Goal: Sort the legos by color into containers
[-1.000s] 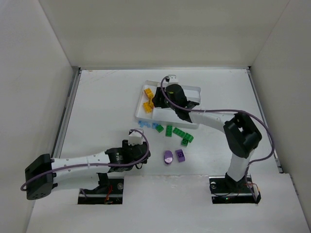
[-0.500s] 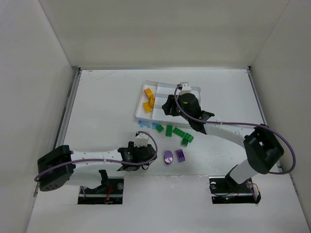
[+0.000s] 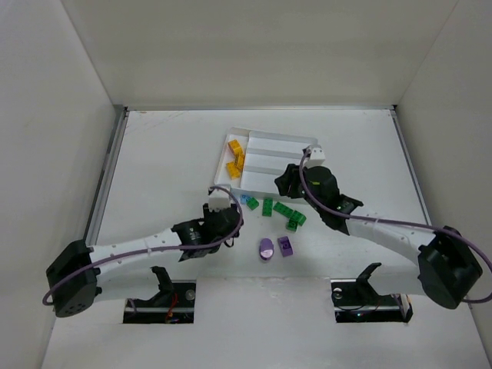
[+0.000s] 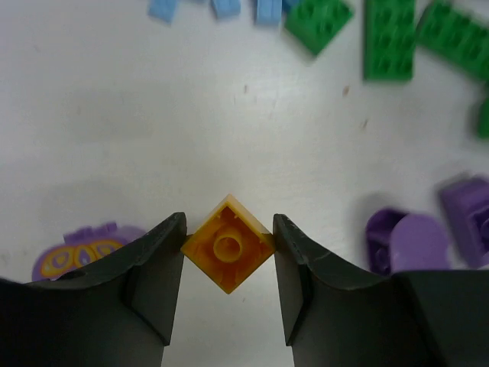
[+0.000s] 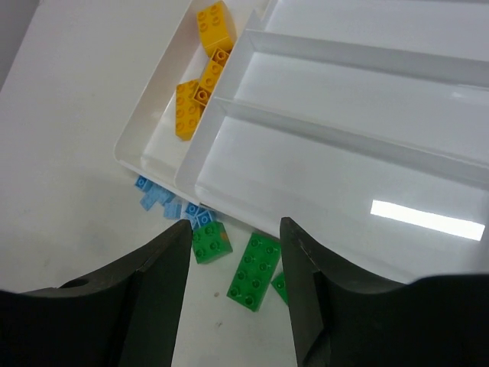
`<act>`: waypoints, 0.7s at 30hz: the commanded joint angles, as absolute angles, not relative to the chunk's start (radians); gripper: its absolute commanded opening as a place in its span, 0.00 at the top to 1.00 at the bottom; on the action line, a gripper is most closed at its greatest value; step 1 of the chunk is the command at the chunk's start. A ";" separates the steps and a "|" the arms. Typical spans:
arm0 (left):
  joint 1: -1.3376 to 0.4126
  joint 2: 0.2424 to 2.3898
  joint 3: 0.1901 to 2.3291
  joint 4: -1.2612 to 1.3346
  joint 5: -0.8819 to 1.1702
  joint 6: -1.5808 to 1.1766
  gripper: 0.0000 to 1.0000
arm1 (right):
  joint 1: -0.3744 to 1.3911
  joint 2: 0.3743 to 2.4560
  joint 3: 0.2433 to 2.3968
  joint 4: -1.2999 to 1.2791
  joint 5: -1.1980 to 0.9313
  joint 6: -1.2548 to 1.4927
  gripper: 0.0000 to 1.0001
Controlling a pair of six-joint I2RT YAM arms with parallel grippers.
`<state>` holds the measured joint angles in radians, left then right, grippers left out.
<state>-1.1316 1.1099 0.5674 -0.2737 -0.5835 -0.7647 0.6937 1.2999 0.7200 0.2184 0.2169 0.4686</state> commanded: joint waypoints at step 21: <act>-0.608 1.712 1.066 0.186 -0.449 -0.436 0.70 | 1.094 1.117 0.525 0.086 0.377 0.548 0.33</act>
<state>-0.6178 1.7111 1.0050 0.1493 -0.4435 -0.4702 1.0637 1.1080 0.5129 0.1295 0.3176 0.5343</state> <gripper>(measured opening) 0.429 0.650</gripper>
